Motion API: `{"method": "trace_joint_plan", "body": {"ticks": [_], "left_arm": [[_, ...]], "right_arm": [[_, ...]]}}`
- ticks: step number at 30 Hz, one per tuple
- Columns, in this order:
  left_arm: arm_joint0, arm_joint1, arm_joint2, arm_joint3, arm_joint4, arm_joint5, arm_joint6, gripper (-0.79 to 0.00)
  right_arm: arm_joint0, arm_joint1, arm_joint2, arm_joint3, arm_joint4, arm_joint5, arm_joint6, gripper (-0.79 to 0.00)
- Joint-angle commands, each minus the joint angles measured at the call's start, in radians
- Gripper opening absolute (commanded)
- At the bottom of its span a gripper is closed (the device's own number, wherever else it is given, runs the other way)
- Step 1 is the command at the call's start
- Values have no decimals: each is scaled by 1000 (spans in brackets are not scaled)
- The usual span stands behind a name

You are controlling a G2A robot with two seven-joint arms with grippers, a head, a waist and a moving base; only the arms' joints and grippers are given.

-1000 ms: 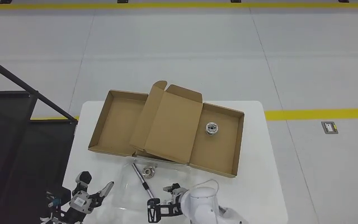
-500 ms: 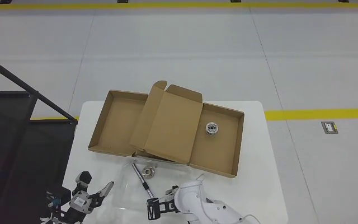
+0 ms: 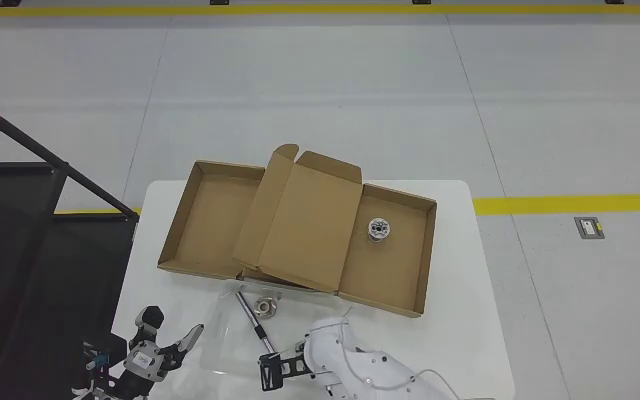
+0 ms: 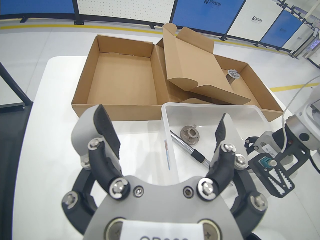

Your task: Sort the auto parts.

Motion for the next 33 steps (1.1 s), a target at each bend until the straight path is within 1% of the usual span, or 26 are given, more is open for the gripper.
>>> {"method": "trace_joint_plan", "body": {"ticks": [1,5,9,12,15,18,19,20,21,22,23,25,27,30,33], "left_arm": [[0,0,0,0,0,0,0,0],[0,0,0,0,0,0,0,0],[0,0,0,0,0,0,0,0],[0,0,0,0,0,0,0,0],[0,0,0,0,0,0,0,0],[0,0,0,0,0,0,0,0],[0,0,0,0,0,0,0,0],[0,0,0,0,0,0,0,0],[0,0,0,0,0,0,0,0],[0,0,0,0,0,0,0,0],[0,0,0,0,0,0,0,0],[0,0,0,0,0,0,0,0],[0,0,0,0,0,0,0,0],[0,0,0,0,0,0,0,0],[0,0,0,0,0,0,0,0]], "right_arm": [[5,-5,-3,11,2,3,3,-785],[2,-5,2,-26,-16,21,0,-785],[-37,20,43,-146,-64,48,11,-785],[-99,53,102,-304,-119,59,11,-785],[-195,94,198,-499,-185,85,-9,-785],[-304,133,306,-701,-257,94,-71,-785],[-339,144,343,-762,-280,99,-107,-785],[-371,155,379,-815,-300,97,-156,-785],[-398,165,419,-875,-330,107,-229,-785],[-435,175,457,-923,-341,115,-339,-785],[-472,186,501,-953,-350,102,-455,-785],[-543,209,604,-989,-370,83,-688,-785],[-602,229,711,-995,-370,62,-934,-785],[-664,255,851,-957,-384,27,-1282,-785],[-692,277,941,-907,-445,4,-1552,-785]]}}
